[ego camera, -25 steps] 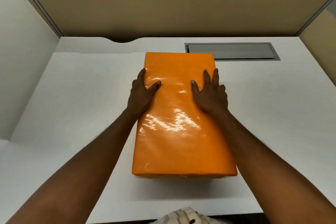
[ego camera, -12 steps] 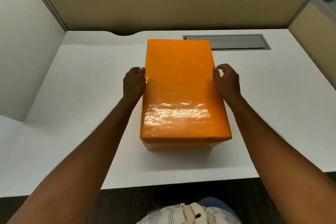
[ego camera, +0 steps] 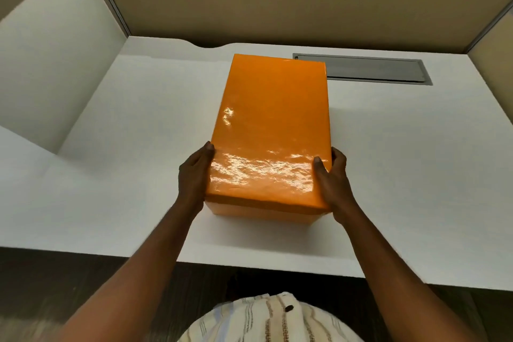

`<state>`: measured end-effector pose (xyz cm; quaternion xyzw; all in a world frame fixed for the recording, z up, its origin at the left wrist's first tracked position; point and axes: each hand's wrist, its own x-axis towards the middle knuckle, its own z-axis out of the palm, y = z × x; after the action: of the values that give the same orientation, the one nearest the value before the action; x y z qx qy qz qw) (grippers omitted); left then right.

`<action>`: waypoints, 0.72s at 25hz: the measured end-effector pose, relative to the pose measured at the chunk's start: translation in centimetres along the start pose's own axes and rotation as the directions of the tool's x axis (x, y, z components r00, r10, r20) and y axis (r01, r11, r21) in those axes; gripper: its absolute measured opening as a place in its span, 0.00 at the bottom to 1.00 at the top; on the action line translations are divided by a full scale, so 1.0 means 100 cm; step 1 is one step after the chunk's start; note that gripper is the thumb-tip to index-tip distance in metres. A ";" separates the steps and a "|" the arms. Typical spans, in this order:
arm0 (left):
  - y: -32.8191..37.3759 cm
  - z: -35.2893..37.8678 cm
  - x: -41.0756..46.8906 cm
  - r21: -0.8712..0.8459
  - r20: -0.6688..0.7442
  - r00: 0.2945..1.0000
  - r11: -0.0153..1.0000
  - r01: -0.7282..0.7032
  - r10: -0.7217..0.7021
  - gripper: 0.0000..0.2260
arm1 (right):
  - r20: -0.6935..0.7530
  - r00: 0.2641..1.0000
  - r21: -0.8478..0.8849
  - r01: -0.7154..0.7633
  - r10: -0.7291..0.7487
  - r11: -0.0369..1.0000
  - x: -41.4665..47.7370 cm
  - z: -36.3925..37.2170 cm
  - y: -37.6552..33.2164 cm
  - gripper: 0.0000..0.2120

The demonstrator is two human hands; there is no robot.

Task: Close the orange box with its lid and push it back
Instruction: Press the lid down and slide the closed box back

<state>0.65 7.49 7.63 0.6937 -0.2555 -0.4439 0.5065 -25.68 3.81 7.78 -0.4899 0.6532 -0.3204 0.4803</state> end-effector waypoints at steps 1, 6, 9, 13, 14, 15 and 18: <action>-0.001 0.000 0.000 -0.007 -0.053 0.999 1.000 0.007 -0.008 0.14 | -0.004 1.000 0.026 0.003 -0.003 1.000 0.000 0.000 0.001 0.23; -0.004 -0.002 0.000 0.049 -0.067 0.997 0.998 -0.043 0.046 0.08 | 0.013 1.000 0.094 0.020 -0.022 0.995 0.001 0.001 0.005 0.19; -0.002 0.000 -0.002 0.032 -0.129 0.988 0.996 -0.080 0.083 0.08 | 0.050 0.999 0.250 -0.024 0.012 0.968 0.002 -0.003 0.009 0.17; -0.008 -0.004 -0.010 -0.255 -0.143 0.989 0.967 -0.013 -0.025 0.18 | 0.104 0.995 0.427 -0.047 0.002 0.903 -0.003 -0.015 0.019 0.21; -0.014 -0.005 -0.014 -0.311 -0.066 0.997 0.950 0.022 -0.044 0.20 | 0.137 0.991 0.433 -0.055 -0.005 0.900 -0.005 -0.015 0.023 0.26; -0.021 -0.006 -0.017 -0.341 0.008 0.999 0.939 0.038 -0.037 0.20 | 0.166 0.986 0.436 -0.065 -0.009 0.897 -0.007 -0.014 0.026 0.29; -0.035 -0.002 -0.023 -0.335 0.090 0.995 0.942 -0.013 0.046 0.17 | 0.185 0.982 0.458 -0.062 -0.027 0.887 -0.008 -0.008 0.030 0.30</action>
<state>-0.61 10.65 5.21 0.5716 -0.2110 -0.5063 0.6103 -27.34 5.52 5.62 -0.3833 0.5148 -0.4149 0.6450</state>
